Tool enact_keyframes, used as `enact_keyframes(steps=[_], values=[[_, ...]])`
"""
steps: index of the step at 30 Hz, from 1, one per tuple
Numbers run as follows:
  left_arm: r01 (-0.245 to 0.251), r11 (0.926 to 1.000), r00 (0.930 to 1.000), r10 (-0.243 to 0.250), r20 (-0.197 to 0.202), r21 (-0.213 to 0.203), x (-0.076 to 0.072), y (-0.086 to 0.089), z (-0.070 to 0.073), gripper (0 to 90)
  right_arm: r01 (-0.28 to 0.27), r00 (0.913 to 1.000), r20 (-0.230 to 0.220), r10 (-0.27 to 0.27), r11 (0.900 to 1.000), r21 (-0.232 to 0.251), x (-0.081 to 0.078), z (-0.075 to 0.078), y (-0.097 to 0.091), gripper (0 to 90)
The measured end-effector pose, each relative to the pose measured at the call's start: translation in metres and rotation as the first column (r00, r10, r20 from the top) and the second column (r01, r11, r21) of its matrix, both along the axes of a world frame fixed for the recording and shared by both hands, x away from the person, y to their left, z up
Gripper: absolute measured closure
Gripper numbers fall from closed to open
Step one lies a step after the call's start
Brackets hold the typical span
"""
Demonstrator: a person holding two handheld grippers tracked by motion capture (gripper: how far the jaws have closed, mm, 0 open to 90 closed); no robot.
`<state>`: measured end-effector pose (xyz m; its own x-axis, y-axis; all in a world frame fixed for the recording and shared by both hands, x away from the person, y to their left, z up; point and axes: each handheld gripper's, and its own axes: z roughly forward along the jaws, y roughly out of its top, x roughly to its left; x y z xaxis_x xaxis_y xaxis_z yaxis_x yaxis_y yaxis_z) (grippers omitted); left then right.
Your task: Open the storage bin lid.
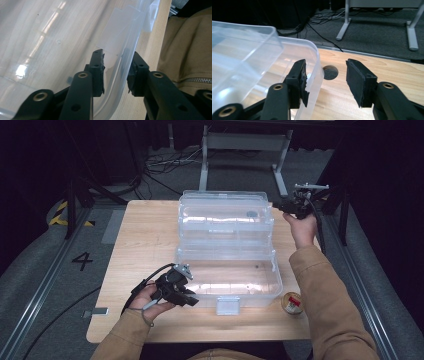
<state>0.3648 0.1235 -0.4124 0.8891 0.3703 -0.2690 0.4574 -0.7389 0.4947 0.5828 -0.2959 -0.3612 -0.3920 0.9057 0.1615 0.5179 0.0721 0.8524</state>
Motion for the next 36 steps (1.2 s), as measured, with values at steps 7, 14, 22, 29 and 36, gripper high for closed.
enact_keyframes(steps=[7, 14, 22, 29, 36], values=[[0.012, 0.9996, 0.9999, -0.011, 0.002, -0.026, 0.001, 0.003, 0.008, 62.3, -0.049, 0.9978, 0.043, 0.050, 0.9987, -0.017, -0.025, 0.010, -0.012, 48.0], [-0.021, 0.9985, 0.9992, 0.023, 0.034, -0.050, 0.000, 0.012, 0.018, 60.6, -0.113, 0.9932, -0.025, 0.114, 0.9934, 0.017, -0.043, 0.018, -0.022, 47.7], [-0.063, 0.9937, 0.9968, 0.067, 0.044, -0.093, 0.003, 0.024, 0.027, 59.4, -0.156, 0.9861, 0.057, 0.156, 0.9877, -0.015, -0.080, 0.025, -0.026, 50.4], [-0.069, 0.9900, 0.9967, 0.074, 0.035, -0.123, 0.003, 0.030, 0.030, 58.5, -0.175, 0.9808, 0.080, 0.178, 0.9837, -0.041, -0.113, 0.026, -0.029, 48.0], [-0.086, 0.9835, 0.9951, 0.092, 0.035, -0.159, 0.003, 0.037, 0.036, 57.6, -0.184, 0.9763, 0.096, 0.194, 0.9778, -0.100, -0.145, 0.022, -0.028, 46.4]])
